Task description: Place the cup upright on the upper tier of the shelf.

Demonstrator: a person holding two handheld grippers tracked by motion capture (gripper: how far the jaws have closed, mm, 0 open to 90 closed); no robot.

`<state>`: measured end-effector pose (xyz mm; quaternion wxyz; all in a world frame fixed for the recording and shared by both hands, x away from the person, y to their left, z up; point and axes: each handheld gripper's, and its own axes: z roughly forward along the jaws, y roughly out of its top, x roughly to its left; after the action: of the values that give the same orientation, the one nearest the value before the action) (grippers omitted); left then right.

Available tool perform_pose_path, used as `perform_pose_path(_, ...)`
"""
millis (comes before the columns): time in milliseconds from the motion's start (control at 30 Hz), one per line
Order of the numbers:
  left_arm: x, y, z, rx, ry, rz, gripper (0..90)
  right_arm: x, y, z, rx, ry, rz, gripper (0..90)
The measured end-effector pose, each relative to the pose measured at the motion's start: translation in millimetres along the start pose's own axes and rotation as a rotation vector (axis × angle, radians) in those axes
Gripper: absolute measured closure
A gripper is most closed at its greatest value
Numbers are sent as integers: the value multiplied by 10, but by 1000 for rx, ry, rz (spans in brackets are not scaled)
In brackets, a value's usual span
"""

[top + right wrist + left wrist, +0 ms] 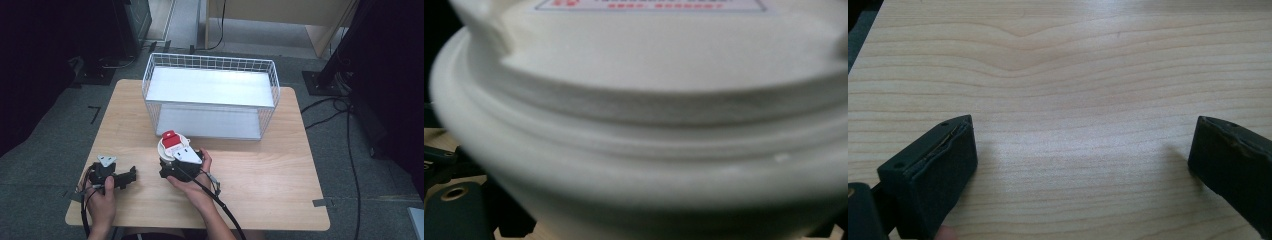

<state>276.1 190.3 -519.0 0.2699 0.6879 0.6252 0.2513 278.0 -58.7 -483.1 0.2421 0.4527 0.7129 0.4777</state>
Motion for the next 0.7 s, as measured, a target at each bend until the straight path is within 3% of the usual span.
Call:
perform_pose_path(400, 0, 0, 0, 0, 0, 0, 0, 40, 10, -27, -37, -27, -17, 118)
perform_pose_path(700, -2, 4, 3, -1, 2, -2, 0, -9, 250, -226, -119, -24, -15, 119)
